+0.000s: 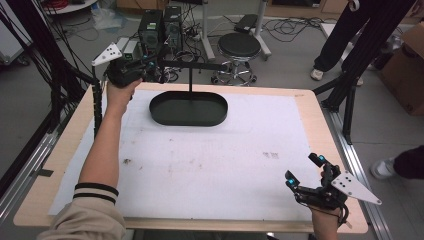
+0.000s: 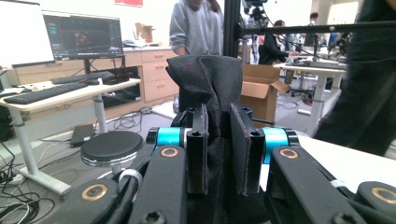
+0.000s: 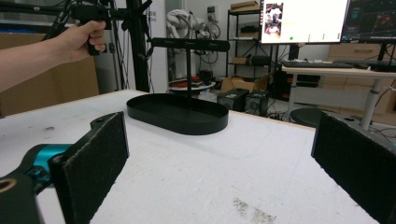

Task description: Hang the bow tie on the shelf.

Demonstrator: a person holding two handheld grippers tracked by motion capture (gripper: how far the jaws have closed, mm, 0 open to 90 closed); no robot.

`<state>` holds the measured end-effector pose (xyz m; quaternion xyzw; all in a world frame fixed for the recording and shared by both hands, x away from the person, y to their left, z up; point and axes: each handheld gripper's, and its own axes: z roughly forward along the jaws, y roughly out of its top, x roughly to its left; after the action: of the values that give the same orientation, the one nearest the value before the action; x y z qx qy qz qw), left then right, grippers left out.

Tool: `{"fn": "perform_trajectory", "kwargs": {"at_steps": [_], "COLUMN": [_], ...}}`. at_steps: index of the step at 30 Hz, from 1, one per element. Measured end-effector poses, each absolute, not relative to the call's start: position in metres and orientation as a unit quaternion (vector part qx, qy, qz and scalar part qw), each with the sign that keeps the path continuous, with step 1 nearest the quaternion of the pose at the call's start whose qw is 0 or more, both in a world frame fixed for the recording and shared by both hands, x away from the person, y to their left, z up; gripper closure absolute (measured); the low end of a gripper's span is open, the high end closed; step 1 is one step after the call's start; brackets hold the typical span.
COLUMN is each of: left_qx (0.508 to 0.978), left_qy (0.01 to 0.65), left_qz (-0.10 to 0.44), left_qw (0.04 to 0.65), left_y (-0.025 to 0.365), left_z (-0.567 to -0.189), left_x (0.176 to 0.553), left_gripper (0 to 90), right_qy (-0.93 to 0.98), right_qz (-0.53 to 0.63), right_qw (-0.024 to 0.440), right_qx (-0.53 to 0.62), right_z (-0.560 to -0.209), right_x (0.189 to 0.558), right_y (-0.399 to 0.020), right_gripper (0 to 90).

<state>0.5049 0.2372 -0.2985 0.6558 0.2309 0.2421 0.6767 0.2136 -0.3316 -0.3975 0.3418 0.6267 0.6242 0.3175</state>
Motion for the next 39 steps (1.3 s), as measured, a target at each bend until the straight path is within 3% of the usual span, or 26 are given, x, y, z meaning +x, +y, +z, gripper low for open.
{"fn": "perform_trajectory", "kwargs": {"at_steps": [18, 21, 23, 25, 28, 39], "left_qx": [0.646, 0.637, 0.627, 0.619, 0.608, 0.596], "left_qy": [0.268, 0.283, 0.295, 0.296, 0.307, 0.272], "left_qz": [0.248, 0.247, 0.245, 0.256, 0.269, 0.338], "left_qw": [0.670, 0.673, 0.678, 0.681, 0.682, 0.676], "left_y": [0.262, 0.267, 0.270, 0.272, 0.274, 0.284], "left_z": [-0.326, -0.329, -0.330, -0.329, -0.326, -0.304], "left_x": [0.522, 0.521, 0.521, 0.518, 0.512, 0.441], "left_gripper": [75.3, 65.4, 52.5, 47.1, 29.2, 17.2], "right_qy": [0.644, 0.645, 0.646, 0.646, 0.643, 0.632], "right_qz": [0.616, 0.617, 0.617, 0.618, 0.620, 0.632], "right_qw": [0.314, 0.311, 0.312, 0.311, 0.311, 0.315], "right_qx": [0.327, 0.327, 0.324, 0.324, 0.324, 0.321], "right_z": [-0.398, -0.398, -0.398, -0.398, -0.397, -0.394], "right_x": [0.220, 0.221, 0.221, 0.221, 0.221, 0.224], "right_y": [-0.320, -0.319, -0.318, -0.318, -0.319, -0.322], "right_gripper": [3.0, 3.0, 3.0, 3.0, 3.0, 3.0]}}
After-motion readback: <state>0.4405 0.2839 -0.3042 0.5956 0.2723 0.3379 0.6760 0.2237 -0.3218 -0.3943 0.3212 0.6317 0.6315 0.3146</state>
